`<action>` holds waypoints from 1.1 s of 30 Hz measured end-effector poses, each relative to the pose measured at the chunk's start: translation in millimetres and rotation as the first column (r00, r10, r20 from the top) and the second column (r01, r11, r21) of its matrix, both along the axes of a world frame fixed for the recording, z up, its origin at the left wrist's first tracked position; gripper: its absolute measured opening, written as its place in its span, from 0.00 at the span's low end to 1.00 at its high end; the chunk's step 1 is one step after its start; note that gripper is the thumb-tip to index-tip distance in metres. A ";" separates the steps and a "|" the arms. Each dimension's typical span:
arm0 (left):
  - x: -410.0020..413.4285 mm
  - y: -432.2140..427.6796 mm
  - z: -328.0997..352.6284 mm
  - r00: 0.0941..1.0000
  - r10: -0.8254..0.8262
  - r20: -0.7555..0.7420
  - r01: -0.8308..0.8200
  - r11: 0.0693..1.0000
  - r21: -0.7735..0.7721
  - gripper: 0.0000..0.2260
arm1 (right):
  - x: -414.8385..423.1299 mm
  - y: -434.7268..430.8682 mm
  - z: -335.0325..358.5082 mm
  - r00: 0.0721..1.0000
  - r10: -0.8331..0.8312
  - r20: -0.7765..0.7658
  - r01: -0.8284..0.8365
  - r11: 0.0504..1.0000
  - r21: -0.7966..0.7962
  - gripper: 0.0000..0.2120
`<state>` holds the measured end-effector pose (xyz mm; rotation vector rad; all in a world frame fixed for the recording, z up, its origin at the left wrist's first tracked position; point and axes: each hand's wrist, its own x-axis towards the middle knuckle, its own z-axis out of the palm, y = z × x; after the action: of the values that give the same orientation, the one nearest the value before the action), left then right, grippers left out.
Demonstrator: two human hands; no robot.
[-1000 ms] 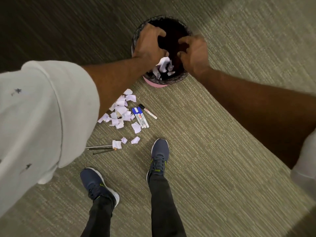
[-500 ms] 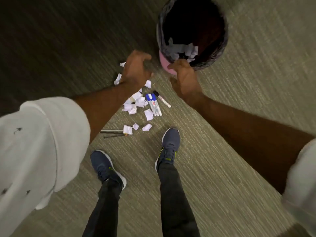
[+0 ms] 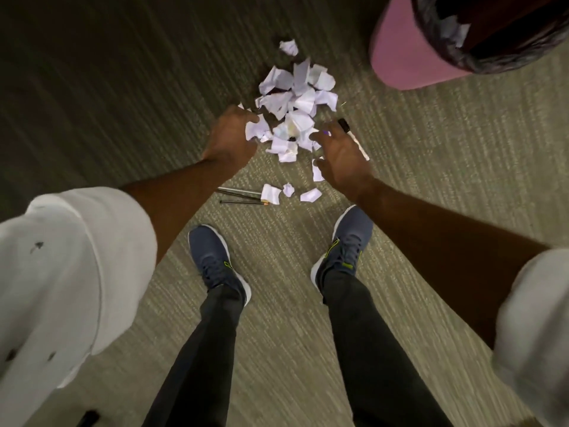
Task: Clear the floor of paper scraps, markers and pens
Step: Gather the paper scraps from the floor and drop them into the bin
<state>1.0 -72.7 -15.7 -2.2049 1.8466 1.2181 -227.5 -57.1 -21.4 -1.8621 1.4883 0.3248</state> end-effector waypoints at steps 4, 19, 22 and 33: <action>16.7 13.4 -27.3 1.000 -0.014 0.022 0.013 1.000 0.022 0.22 | 20.8 10.3 -27.6 0.996 0.086 -0.005 -0.086 0.996 0.035 0.26; 22.0 -3.2 -124.6 0.990 -0.018 0.143 0.017 1.000 0.008 0.14 | 67.7 0.9 -132.9 0.884 0.417 -0.210 -0.413 0.908 0.065 0.45; 19.9 -3.3 -145.5 0.981 -0.070 0.182 0.068 0.998 0.017 0.15 | 69.0 4.4 -153.4 0.869 0.435 -0.234 -0.435 0.899 0.057 0.42; -2.9 9.4 -179.4 0.994 -0.107 0.038 0.109 0.992 -0.065 0.14 | 61.2 16.2 -174.1 0.923 0.357 -0.142 -0.373 0.921 -0.109 0.31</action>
<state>-2.0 -63.3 -195.1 -2.1115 1.9929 1.1087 -166.3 -40.9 -195.5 -2.2680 1.2548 0.5317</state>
